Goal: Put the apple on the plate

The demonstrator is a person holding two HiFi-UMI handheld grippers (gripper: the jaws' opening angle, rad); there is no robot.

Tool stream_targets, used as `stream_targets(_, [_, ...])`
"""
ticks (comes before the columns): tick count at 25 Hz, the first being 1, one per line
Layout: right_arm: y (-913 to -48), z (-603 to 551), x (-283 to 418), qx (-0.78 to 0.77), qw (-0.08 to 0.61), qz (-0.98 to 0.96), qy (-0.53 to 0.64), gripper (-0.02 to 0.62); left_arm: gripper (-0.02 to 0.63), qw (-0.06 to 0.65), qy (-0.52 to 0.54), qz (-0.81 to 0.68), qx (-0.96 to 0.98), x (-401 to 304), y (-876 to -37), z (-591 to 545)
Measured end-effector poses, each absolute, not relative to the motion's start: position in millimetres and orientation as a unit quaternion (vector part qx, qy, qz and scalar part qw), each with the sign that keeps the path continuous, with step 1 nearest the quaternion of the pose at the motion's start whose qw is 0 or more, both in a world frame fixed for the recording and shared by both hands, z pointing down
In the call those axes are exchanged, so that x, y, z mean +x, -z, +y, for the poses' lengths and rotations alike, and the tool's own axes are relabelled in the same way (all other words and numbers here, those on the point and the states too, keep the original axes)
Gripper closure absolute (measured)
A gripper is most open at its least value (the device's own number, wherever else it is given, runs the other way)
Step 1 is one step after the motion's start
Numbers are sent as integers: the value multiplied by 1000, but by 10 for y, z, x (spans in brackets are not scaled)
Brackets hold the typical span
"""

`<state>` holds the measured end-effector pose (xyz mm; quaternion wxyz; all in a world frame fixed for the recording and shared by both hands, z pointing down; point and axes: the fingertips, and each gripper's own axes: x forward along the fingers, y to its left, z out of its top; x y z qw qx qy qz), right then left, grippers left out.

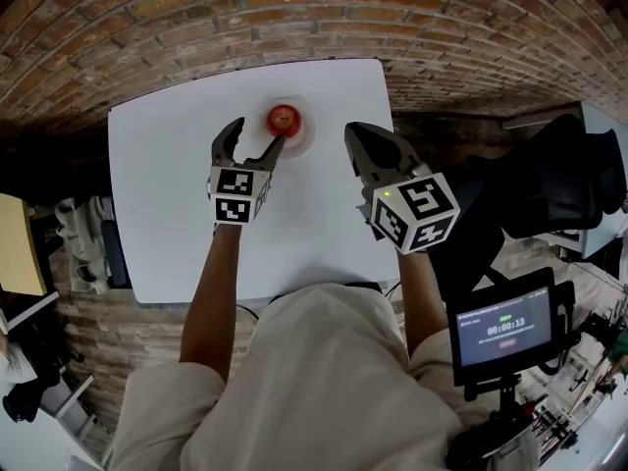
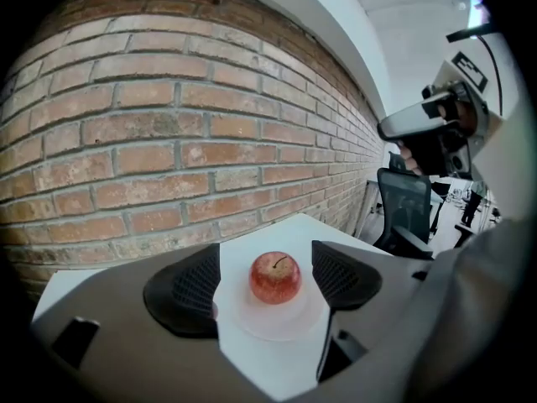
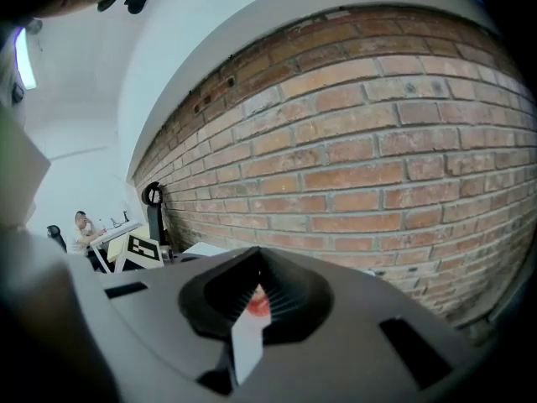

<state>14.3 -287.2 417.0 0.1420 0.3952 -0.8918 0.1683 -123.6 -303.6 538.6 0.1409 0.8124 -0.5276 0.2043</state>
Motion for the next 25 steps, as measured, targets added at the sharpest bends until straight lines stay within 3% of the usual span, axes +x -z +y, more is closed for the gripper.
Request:
stream_targets(12, [-3725, -2623, 138, 385, 110, -906, -139, 592, 343, 68, -151, -566, 808, -1259, -4567, -2720])
stream_targets(25, [-3220, -2294, 106, 373, 84, -920, -85, 591, 393, -5, -90, -572, 815, -1157, -3717, -2279])
